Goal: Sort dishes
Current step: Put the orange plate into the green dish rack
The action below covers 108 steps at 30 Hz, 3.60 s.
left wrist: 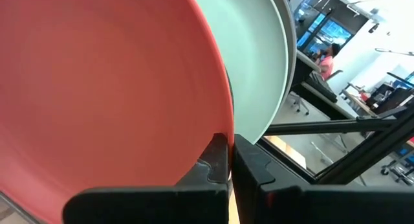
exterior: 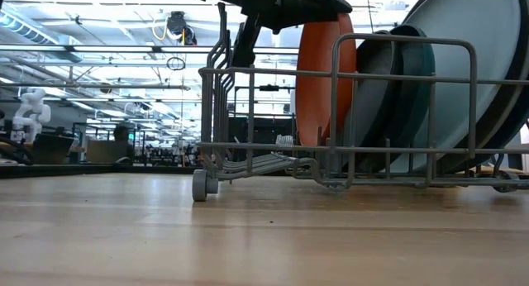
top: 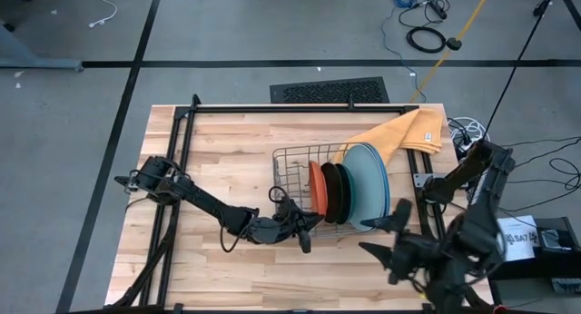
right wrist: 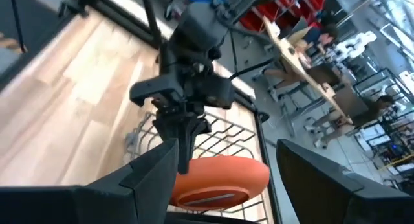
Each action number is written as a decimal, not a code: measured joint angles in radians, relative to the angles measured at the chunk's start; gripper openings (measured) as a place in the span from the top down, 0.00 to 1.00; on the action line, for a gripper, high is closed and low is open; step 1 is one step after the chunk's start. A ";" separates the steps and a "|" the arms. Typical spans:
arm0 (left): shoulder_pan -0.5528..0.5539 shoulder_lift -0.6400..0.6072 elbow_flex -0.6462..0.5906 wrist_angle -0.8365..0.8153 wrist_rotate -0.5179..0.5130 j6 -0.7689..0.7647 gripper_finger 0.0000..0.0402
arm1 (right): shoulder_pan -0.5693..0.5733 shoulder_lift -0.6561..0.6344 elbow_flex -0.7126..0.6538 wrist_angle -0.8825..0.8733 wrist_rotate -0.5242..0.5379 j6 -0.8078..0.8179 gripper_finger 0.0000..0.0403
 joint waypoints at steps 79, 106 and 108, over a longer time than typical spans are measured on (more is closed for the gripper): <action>-0.044 -0.088 -0.002 0.079 0.027 0.075 0.89 | -0.833 0.130 -0.089 0.140 -0.955 -0.411 1.00; -0.073 -0.117 0.003 -0.034 -0.022 0.136 0.88 | -0.816 0.139 -0.088 0.167 -0.883 -0.456 0.92; -0.073 -0.117 0.003 -0.043 -0.032 0.141 0.85 | -0.815 0.134 -0.088 0.145 -0.852 -0.459 0.86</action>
